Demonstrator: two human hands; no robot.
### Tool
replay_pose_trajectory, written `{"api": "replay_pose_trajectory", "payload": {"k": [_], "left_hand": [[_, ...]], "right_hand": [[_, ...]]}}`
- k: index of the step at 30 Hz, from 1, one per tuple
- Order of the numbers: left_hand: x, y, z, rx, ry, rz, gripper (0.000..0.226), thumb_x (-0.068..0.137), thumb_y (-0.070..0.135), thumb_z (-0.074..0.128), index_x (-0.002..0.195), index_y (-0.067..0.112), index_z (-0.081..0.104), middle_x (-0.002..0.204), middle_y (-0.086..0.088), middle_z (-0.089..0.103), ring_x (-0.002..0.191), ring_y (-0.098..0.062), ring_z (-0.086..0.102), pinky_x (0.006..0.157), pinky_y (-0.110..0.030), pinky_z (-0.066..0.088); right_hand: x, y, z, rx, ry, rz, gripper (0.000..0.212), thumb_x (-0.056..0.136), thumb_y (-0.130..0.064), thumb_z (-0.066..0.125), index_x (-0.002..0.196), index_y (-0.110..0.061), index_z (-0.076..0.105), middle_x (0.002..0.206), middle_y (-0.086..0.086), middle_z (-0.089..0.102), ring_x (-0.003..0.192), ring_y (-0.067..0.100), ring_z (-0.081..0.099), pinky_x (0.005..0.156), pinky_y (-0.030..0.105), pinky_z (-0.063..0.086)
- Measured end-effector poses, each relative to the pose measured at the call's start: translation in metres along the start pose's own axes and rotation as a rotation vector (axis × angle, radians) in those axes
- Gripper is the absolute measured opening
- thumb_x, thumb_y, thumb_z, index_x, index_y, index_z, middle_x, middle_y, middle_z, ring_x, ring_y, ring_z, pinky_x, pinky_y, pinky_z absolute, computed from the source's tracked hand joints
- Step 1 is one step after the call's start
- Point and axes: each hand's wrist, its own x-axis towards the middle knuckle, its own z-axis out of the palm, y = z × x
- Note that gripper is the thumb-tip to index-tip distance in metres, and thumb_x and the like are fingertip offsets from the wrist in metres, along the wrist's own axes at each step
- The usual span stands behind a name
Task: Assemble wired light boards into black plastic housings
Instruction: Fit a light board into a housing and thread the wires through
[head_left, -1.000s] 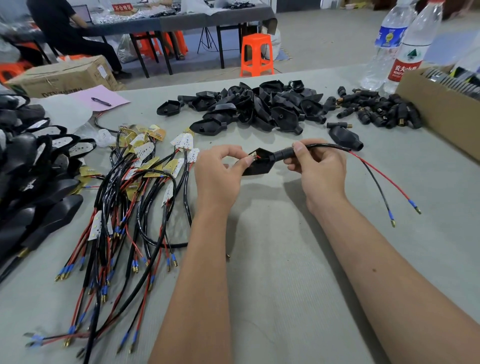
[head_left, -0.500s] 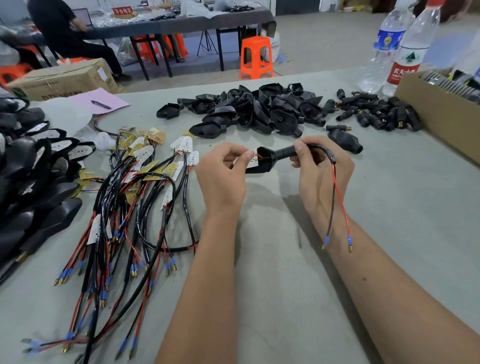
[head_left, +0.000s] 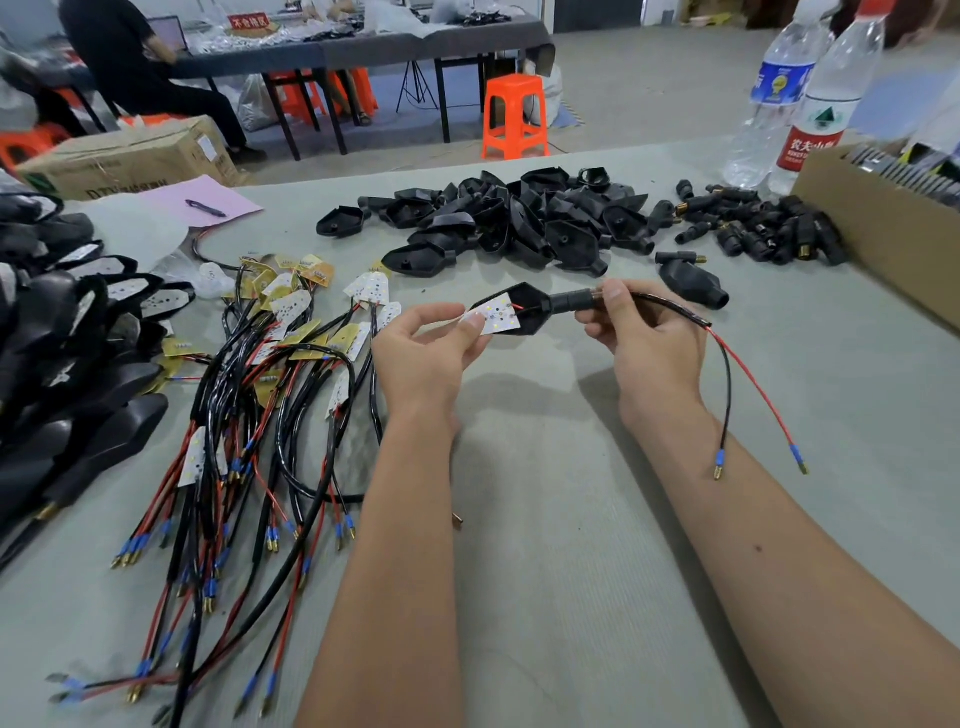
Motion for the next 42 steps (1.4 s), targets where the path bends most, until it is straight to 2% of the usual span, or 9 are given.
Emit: {"api": "replay_pose_trajectory", "payload": {"k": [4,12,15,17,20,25,28,32,42], "left_hand": [[-0.002,0.0,0.001,0.086,-0.031,0.021,0.016,0.081,0.001,0.084,0.084,0.008,0.07,0.072,-0.008,0.076,0.071,-0.019,0.075,0.066,-0.021,0.057],[-0.001,-0.001,-0.002,0.197,-0.028,0.051,0.019,0.082,0.005,0.084,0.079,0.008,0.065,0.059,-0.003,0.066,0.05,-0.012,0.057,0.054,-0.022,0.047],[-0.002,-0.003,0.0,0.301,0.037,0.121,0.019,0.081,0.013,0.086,0.079,0.01,0.067,0.062,0.001,0.066,0.053,-0.011,0.055,0.06,-0.027,0.046],[-0.001,-0.004,0.002,0.399,0.099,0.215,0.016,0.08,0.021,0.087,0.082,0.014,0.073,0.071,0.003,0.069,0.066,-0.013,0.059,0.072,-0.032,0.051],[0.0,-0.003,0.001,0.506,0.168,0.322,0.01,0.079,0.029,0.088,0.082,0.026,0.079,0.083,0.004,0.059,0.076,-0.014,0.048,0.077,-0.031,0.046],[0.002,-0.002,0.001,0.289,0.035,0.235,0.007,0.086,0.009,0.081,0.082,0.011,0.075,0.076,-0.003,0.072,0.071,-0.013,0.066,0.073,-0.031,0.058],[0.001,-0.003,0.0,0.194,0.0,0.152,0.013,0.087,0.003,0.078,0.08,0.012,0.072,0.078,-0.007,0.074,0.076,-0.016,0.072,0.07,-0.026,0.06],[0.001,-0.002,-0.001,0.086,-0.017,0.076,0.01,0.085,0.001,0.079,0.081,0.008,0.073,0.077,-0.006,0.076,0.076,-0.015,0.073,0.07,-0.022,0.058],[0.003,-0.003,-0.002,0.096,-0.024,0.072,0.016,0.084,0.002,0.081,0.074,0.013,0.073,0.071,0.0,0.075,0.069,-0.011,0.069,0.067,-0.02,0.056]], "right_hand": [[0.004,-0.002,-0.003,0.028,0.071,0.1,0.01,0.096,-0.016,0.073,0.096,-0.007,0.076,0.079,-0.001,0.077,0.069,0.011,0.072,0.061,0.021,0.055],[0.001,-0.003,-0.003,-0.028,-0.028,0.068,0.014,0.102,-0.018,0.064,0.093,-0.011,0.073,0.077,0.001,0.077,0.068,0.016,0.074,0.052,0.021,0.051],[-0.002,-0.002,0.0,-0.099,-0.062,0.022,0.014,0.105,-0.018,0.057,0.095,-0.013,0.066,0.079,0.003,0.078,0.063,0.018,0.074,0.047,0.022,0.049],[-0.004,-0.002,0.001,-0.116,-0.065,0.007,0.015,0.107,-0.019,0.053,0.095,-0.014,0.062,0.079,0.003,0.079,0.06,0.018,0.073,0.045,0.022,0.049],[-0.002,-0.002,0.0,-0.094,-0.033,0.021,0.014,0.108,-0.019,0.05,0.098,-0.012,0.058,0.078,0.006,0.078,0.059,0.02,0.072,0.045,0.023,0.048],[0.003,0.001,-0.002,-0.067,-0.024,0.045,0.015,0.107,-0.019,0.052,0.099,-0.01,0.061,0.078,0.008,0.078,0.059,0.018,0.071,0.047,0.023,0.049],[0.006,0.003,-0.004,-0.042,-0.029,0.064,0.019,0.106,-0.019,0.056,0.1,-0.005,0.066,0.079,0.009,0.078,0.061,0.017,0.07,0.048,0.023,0.049],[0.007,0.003,-0.005,-0.012,-0.043,0.083,0.018,0.103,-0.018,0.062,0.095,-0.005,0.071,0.078,0.007,0.077,0.063,0.015,0.068,0.051,0.022,0.049],[0.004,0.0,-0.006,-0.026,-0.057,0.075,0.014,0.098,-0.016,0.07,0.094,-0.004,0.074,0.075,0.007,0.073,0.063,0.014,0.062,0.055,0.023,0.049]]}}
